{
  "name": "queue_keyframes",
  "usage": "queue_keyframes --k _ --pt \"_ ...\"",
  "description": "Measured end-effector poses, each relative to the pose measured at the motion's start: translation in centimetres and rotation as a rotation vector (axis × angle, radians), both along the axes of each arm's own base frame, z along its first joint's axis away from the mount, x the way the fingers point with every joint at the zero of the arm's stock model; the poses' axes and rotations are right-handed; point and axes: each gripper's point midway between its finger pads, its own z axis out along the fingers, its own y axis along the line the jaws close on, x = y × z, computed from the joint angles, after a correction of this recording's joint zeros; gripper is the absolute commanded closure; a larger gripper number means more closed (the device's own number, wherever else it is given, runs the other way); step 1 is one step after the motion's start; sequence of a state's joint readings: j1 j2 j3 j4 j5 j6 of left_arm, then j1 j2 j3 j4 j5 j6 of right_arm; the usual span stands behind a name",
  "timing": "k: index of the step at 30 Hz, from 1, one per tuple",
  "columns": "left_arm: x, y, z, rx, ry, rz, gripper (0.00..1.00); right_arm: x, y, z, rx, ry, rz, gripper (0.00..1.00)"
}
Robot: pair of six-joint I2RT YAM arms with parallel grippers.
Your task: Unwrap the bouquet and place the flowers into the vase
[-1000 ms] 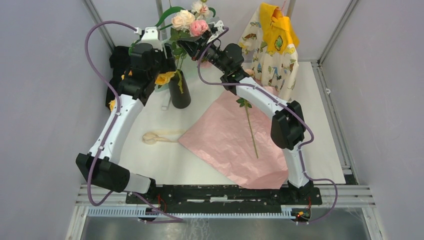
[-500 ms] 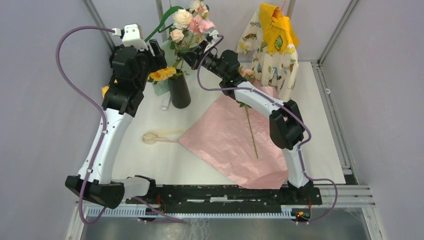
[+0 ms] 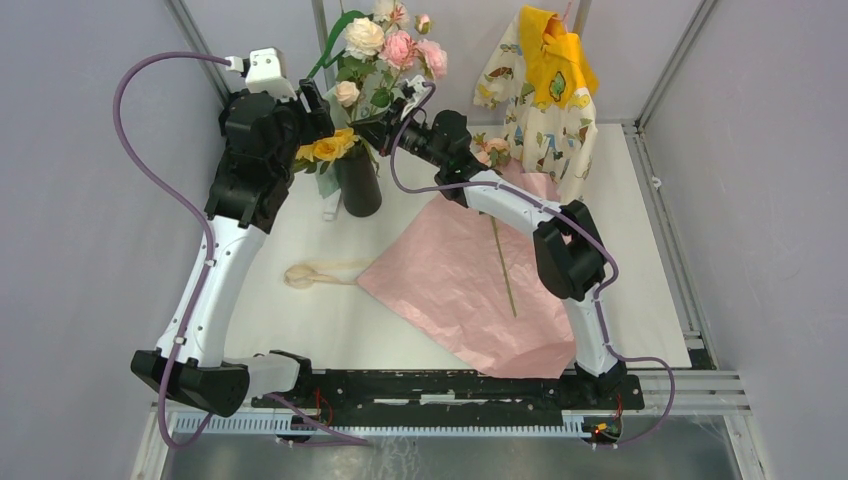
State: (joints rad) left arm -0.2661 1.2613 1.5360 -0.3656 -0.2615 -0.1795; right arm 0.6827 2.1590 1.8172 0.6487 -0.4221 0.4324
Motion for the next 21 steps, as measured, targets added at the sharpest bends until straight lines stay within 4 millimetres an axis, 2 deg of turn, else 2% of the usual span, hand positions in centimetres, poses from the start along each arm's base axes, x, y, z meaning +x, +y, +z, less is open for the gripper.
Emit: queue_keyframes --k 1,3,6,8,10,12,14,17,21 --pt "0.0 0.0 0.0 0.000 0.000 0.000 0.23 0.0 0.0 0.0 -0.001 0.001 0.001 0.96" --pt "0.0 0.0 0.0 -0.003 0.000 0.001 0.23 0.0 0.0 -0.1 -0.004 0.003 0.004 0.77" --pt "0.0 0.0 0.0 -0.010 0.000 0.002 0.23 -0.1 0.1 -0.3 -0.006 0.009 0.007 0.57" --pt "0.0 0.0 0.0 -0.010 0.000 0.003 0.23 -0.2 0.0 -0.6 -0.010 0.015 0.008 0.38" --pt "0.0 0.0 0.0 -0.010 0.000 0.005 0.23 -0.5 -0.3 -1.5 -0.024 0.034 0.004 0.21" --pt "0.0 0.0 -0.1 -0.009 0.003 0.006 0.23 -0.8 -0.7 -2.5 -0.041 0.056 -0.003 0.09" --pt "0.0 0.1 -0.2 -0.009 0.005 0.009 0.23 -1.2 -1.1 -3.1 -0.054 0.068 -0.010 0.02" --pt "0.0 0.1 -0.2 -0.010 0.005 0.010 0.23 -1.9 -2.1 -3.1 -0.064 0.075 -0.025 0.02" --pt "0.0 0.1 -0.3 -0.016 0.006 0.013 0.23 -3.3 -3.6 -1.6 -0.051 0.058 -0.045 0.02"
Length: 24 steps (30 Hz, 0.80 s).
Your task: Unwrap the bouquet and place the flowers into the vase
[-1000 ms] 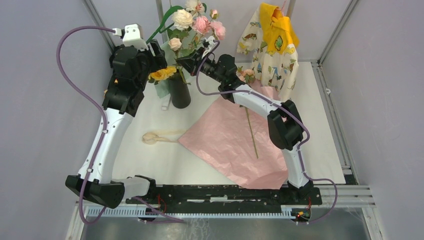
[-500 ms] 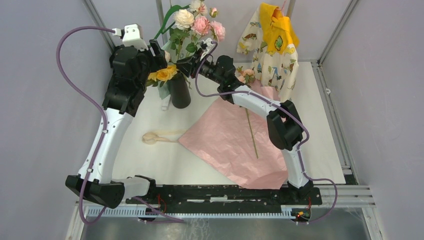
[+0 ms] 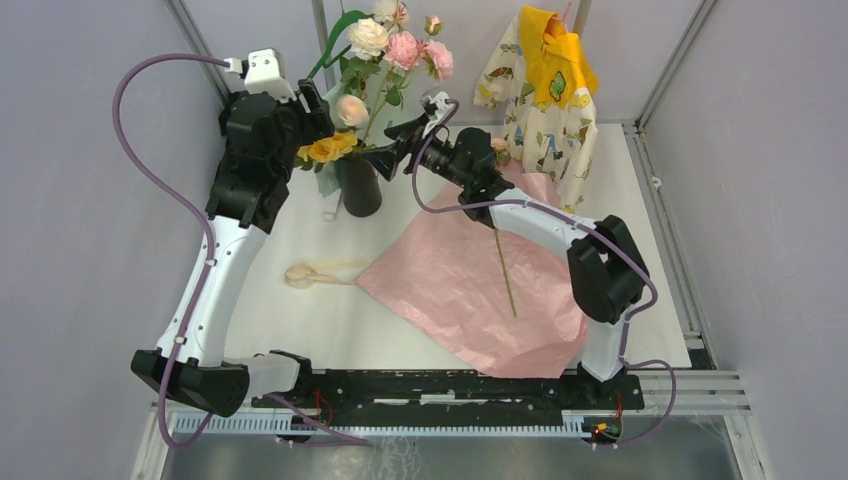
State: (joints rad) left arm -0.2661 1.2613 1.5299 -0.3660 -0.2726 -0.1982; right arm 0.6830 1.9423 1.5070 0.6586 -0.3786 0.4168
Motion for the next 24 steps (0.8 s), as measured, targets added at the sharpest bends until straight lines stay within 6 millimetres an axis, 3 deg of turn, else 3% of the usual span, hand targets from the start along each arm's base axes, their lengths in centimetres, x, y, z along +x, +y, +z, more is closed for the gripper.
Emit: queue_keyframes --k 5,9,17,22,24 --pt "0.0 0.2 -0.1 -0.010 0.002 0.013 0.23 -1.5 -2.4 2.3 0.000 -0.035 -0.055 0.02" --pt "0.0 0.2 -0.3 -0.016 0.005 0.017 0.23 -2.3 -4.4 2.9 -0.054 -0.058 -0.113 0.02" --pt "0.0 0.2 -0.3 -0.018 0.007 0.017 0.23 -3.2 -7.9 0.6 -0.211 -0.057 -0.222 0.02" --pt "-0.1 0.1 -0.2 -0.034 0.003 0.019 0.23 -2.3 -10.7 -1.0 -0.318 -0.018 -0.356 0.05" --pt "-0.2 0.1 0.0 -0.044 0.001 0.019 0.23 -1.5 -12.1 -2.2 -0.374 0.009 -0.424 0.11"
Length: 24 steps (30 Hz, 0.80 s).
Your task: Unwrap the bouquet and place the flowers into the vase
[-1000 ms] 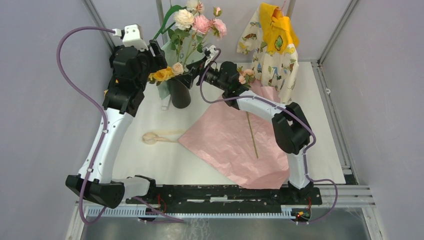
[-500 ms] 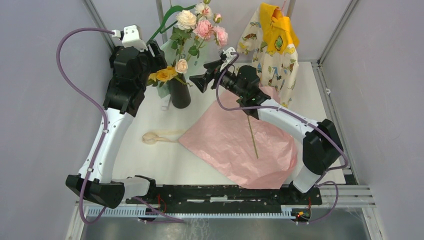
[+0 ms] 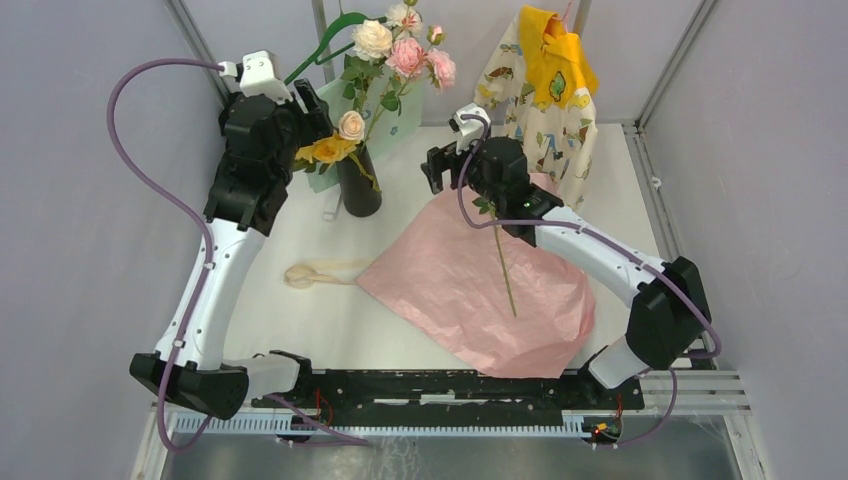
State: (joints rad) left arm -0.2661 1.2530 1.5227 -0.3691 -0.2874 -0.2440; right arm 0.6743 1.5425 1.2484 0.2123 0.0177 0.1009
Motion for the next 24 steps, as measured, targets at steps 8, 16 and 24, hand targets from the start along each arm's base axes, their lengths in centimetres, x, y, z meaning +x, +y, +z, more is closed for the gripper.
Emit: queue_keyframes --k 8,16,24 --pt "-1.1 -1.4 1.1 -0.048 -0.025 -0.056 0.24 6.8 -6.5 -8.1 -0.236 0.242 -0.266 0.25" --pt "-1.1 -4.2 -0.8 -0.024 0.032 -0.090 0.24 11.1 -9.8 -17.0 -0.414 0.469 -0.371 0.32" --pt "-1.3 -5.6 -1.7 -0.007 0.061 -0.102 0.24 11.2 -13.6 -21.3 -0.471 0.594 -0.426 0.39"
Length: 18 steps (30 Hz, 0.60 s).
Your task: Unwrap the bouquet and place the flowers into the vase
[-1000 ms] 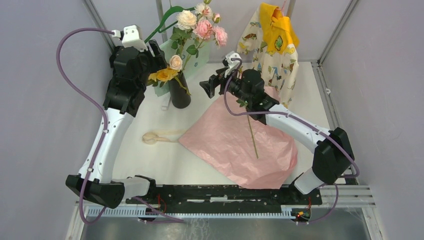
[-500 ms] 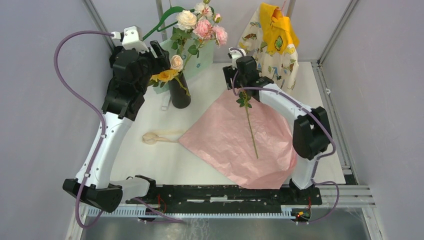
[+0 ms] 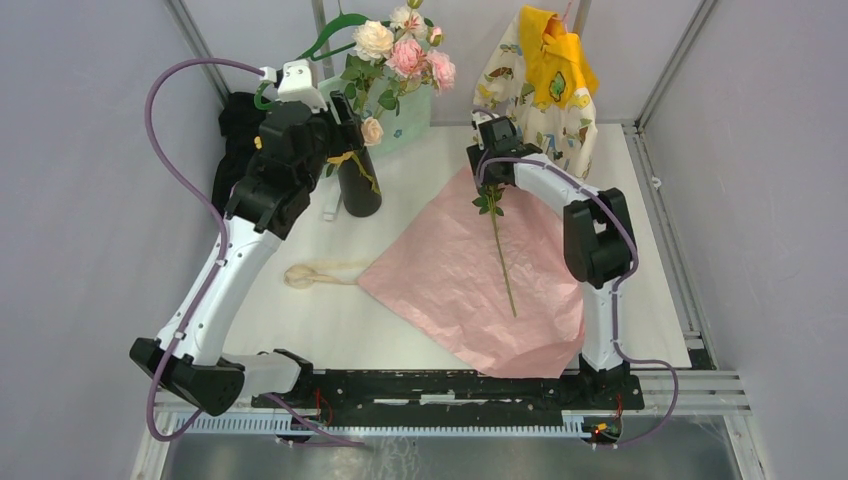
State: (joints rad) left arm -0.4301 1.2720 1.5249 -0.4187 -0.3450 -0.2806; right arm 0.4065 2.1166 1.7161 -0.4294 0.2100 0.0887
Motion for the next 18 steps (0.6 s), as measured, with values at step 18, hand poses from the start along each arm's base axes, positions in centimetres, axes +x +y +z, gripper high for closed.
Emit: queue_keyframes --k 18 --pt "0.3 0.0 -0.5 0.011 0.010 0.020 0.24 1.3 0.3 -6.2 0.103 0.139 0.024 0.75"
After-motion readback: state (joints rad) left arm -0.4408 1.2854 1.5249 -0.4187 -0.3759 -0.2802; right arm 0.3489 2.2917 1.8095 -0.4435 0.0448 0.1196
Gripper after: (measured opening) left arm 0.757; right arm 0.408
